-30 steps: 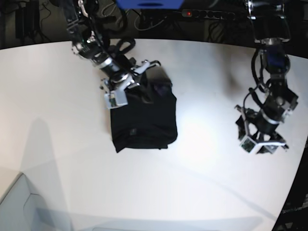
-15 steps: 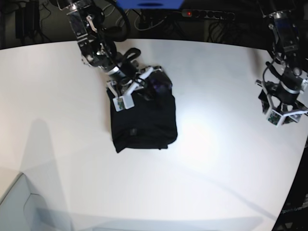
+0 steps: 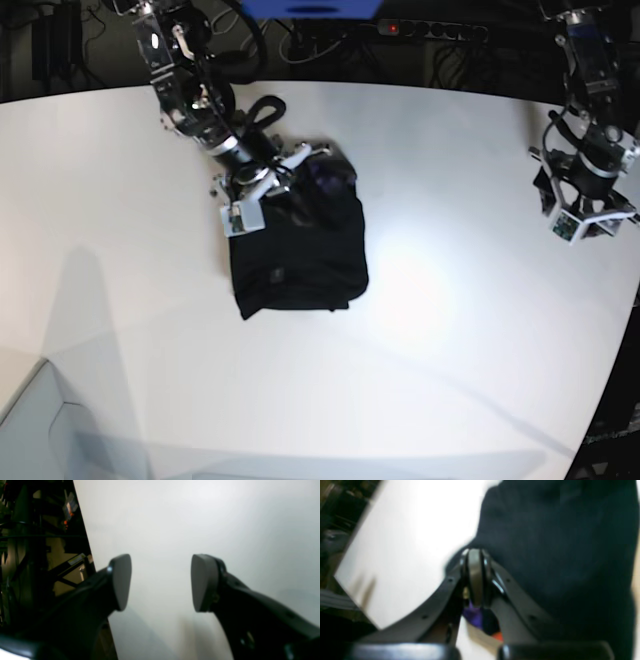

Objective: Layout the t-shirt on the table in an organized manner, then fold the t-shirt properly
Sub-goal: 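Press and tuck the bundle's folded edge with the right gripper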

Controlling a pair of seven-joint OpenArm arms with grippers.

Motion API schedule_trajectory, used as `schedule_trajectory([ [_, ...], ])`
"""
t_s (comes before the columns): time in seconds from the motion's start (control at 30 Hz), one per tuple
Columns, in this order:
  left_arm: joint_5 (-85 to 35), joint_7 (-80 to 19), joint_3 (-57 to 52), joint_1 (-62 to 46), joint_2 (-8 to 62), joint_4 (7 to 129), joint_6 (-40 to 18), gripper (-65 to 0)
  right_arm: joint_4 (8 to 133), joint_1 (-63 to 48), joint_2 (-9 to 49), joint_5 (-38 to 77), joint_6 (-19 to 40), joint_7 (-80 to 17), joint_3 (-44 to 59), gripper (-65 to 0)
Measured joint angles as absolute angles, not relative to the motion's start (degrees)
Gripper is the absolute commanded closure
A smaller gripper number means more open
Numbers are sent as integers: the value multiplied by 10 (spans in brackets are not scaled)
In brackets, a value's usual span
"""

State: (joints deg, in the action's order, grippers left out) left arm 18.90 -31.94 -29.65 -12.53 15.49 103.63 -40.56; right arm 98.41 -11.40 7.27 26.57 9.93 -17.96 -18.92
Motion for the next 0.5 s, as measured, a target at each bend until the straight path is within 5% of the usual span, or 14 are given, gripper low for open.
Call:
schedule_trajectory([
  [0.33, 189, -319, -308, -126, 154, 1045, -406, -367, 908, -118, 76, 267, 96, -177, -123, 0],
  [0.5, 190, -321, -314, -126, 148, 1045, -406, -367, 841, -116, 74, 270, 100, -96, -126, 0],
])
